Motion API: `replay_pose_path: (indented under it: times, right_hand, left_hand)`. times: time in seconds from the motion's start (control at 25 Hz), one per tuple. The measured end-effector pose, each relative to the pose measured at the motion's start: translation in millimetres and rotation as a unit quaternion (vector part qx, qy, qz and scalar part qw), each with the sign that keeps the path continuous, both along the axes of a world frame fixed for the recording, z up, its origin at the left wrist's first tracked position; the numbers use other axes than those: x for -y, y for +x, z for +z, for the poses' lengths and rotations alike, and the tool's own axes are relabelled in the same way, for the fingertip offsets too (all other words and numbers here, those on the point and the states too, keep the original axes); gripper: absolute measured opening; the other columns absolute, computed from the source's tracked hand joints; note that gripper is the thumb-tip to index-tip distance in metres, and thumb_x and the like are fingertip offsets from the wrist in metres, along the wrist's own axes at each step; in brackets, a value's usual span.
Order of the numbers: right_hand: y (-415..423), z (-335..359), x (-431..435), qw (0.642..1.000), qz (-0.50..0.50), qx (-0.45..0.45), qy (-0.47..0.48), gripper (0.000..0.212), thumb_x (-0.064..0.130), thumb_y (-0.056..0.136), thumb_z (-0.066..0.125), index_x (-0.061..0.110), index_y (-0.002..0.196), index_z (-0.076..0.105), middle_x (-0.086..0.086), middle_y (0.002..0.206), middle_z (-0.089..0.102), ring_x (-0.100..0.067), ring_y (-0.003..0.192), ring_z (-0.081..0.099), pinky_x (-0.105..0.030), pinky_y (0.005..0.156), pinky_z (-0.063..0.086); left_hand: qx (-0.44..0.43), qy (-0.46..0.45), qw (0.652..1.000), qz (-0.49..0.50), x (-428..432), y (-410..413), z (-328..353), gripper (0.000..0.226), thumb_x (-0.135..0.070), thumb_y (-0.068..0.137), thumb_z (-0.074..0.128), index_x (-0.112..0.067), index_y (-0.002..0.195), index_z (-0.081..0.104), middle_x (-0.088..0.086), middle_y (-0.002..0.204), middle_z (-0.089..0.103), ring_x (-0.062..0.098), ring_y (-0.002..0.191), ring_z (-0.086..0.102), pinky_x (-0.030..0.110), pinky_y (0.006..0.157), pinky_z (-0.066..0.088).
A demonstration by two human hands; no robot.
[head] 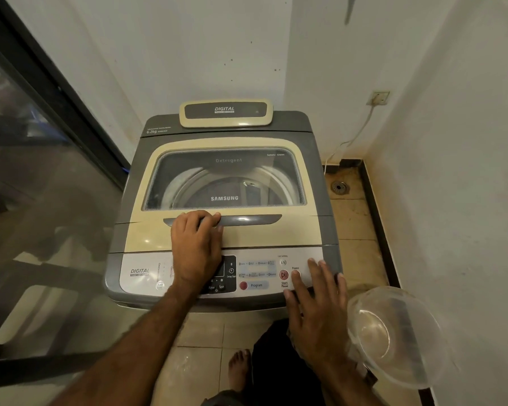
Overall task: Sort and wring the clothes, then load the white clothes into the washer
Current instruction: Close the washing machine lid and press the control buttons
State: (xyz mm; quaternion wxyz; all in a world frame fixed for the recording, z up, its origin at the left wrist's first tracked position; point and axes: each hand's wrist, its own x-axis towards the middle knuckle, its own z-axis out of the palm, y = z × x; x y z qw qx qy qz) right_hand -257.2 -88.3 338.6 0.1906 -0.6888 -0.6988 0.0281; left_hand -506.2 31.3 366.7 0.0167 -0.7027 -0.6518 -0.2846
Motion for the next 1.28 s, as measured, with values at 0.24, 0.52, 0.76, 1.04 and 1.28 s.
replay_pose_path:
  times: [0.24,0.52,0.76,1.04,1.28]
  right_hand:
    - [-6,2,-9,0.998,-0.022,-0.05,0.039,0.039,0.036,0.099,0.049,0.011,0.116,0.074,-0.012,0.142,0.059,-0.03,0.137,0.051,-0.055,0.107,0.048]
    - [-6,-1,-13,0.996,-0.016,-0.029,0.084,0.025,0.022,0.088,0.07,0.006,0.106,0.076,-0.017,0.135,0.063,-0.034,0.13,0.054,-0.053,0.103,0.048]
    - [-16,8,-22,0.996,-0.074,-0.031,0.038,0.02,0.032,0.09,0.071,0.017,0.104,0.072,-0.007,0.132,0.061,-0.025,0.124,0.051,-0.048,0.1,0.048]
    - [-26,9,-34,0.989,-0.1,-0.102,0.035,0.031,0.039,0.09,0.067,0.018,0.114,0.067,-0.006,0.137,0.056,-0.026,0.127,0.049,-0.056,0.103,0.045]
    - [-11,2,-44,0.989,-0.051,-0.141,-0.008,0.056,0.051,0.092,0.053,0.017,0.137,0.055,-0.006,0.163,0.032,-0.025,0.15,0.029,-0.052,0.123,0.023]
  left_hand:
    - [0.015,0.024,1.0,0.005,-8,1,-4,0.03,-0.04,0.095,0.058,-0.013,0.105,0.066,0.005,0.104,0.061,0.024,0.098,0.052,0.041,0.092,0.038]
    - [0.024,0.035,0.999,-0.003,-8,2,-5,0.028,-0.036,0.095,0.059,-0.012,0.105,0.068,0.007,0.107,0.064,0.027,0.103,0.053,0.044,0.1,0.034]
    - [0.028,0.027,0.999,-0.005,-8,2,-5,0.028,-0.038,0.095,0.058,-0.013,0.106,0.067,0.006,0.109,0.063,0.026,0.105,0.052,0.044,0.101,0.035]
    - [0.029,0.022,0.999,-0.002,-6,3,-2,0.028,-0.04,0.097,0.056,-0.015,0.105,0.066,0.003,0.107,0.062,0.023,0.104,0.051,0.042,0.101,0.036]
    - [0.027,0.016,1.0,0.0,-6,4,-3,0.027,-0.04,0.096,0.056,-0.016,0.104,0.064,0.004,0.107,0.061,0.023,0.104,0.052,0.043,0.102,0.035]
